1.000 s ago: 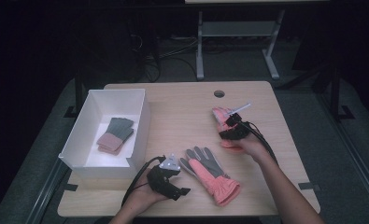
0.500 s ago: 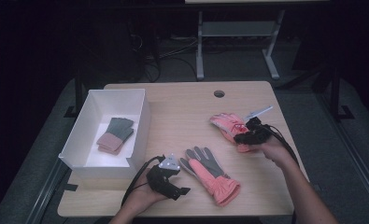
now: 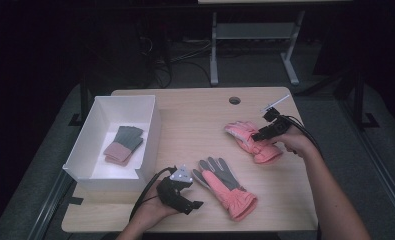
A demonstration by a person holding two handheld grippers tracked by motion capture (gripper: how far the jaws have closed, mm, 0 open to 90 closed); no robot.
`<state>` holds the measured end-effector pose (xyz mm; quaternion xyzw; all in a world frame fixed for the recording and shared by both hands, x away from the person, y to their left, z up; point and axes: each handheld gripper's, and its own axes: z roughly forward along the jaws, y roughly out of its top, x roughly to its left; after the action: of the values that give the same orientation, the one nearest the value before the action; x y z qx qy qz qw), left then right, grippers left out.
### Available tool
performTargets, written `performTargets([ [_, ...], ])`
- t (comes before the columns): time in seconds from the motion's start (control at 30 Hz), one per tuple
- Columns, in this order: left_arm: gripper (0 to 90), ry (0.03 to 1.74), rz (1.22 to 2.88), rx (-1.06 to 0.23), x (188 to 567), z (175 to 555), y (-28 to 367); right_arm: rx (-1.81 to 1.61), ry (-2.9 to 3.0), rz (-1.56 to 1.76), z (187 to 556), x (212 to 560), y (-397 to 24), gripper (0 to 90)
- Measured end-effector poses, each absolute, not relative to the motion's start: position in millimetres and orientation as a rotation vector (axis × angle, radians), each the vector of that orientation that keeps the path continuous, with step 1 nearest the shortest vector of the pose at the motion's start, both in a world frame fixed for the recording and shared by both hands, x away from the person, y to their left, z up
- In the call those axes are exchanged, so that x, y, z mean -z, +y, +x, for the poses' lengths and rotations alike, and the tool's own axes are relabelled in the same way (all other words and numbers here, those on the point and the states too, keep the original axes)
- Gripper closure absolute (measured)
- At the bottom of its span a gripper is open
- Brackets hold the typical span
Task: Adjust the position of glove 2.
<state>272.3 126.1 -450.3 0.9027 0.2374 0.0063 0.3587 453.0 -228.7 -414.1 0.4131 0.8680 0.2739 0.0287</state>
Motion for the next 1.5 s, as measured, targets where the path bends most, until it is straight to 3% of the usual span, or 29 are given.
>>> performTargets([
  [0.3, 19.9, 0.604, 2.342, -0.006, 452, 273, 125, -0.715, 2.726, 1.312, 462, 440, -217, 42.4],
  [0.43, 20.0, 0.604, 2.346, -0.011, 452, 273, 125, -0.725, 2.728, 1.326, 463, 442, -218, 49.2],
  [0.83, 20.0, 0.610, 2.345, -0.006, 453, 274, 126, -0.726, 2.720, 1.299, 460, 436, -215, 82.1],
  [1.23, 20.0, 0.617, 2.337, -0.003, 452, 275, 128, -0.893, 2.586, 1.341, 443, 426, -228, 87.2],
  [1.5, 20.1, 0.634, 2.324, -0.007, 451, 275, 128, -1.020, 2.509, 1.324, 413, 397, -232, 87.4],
])
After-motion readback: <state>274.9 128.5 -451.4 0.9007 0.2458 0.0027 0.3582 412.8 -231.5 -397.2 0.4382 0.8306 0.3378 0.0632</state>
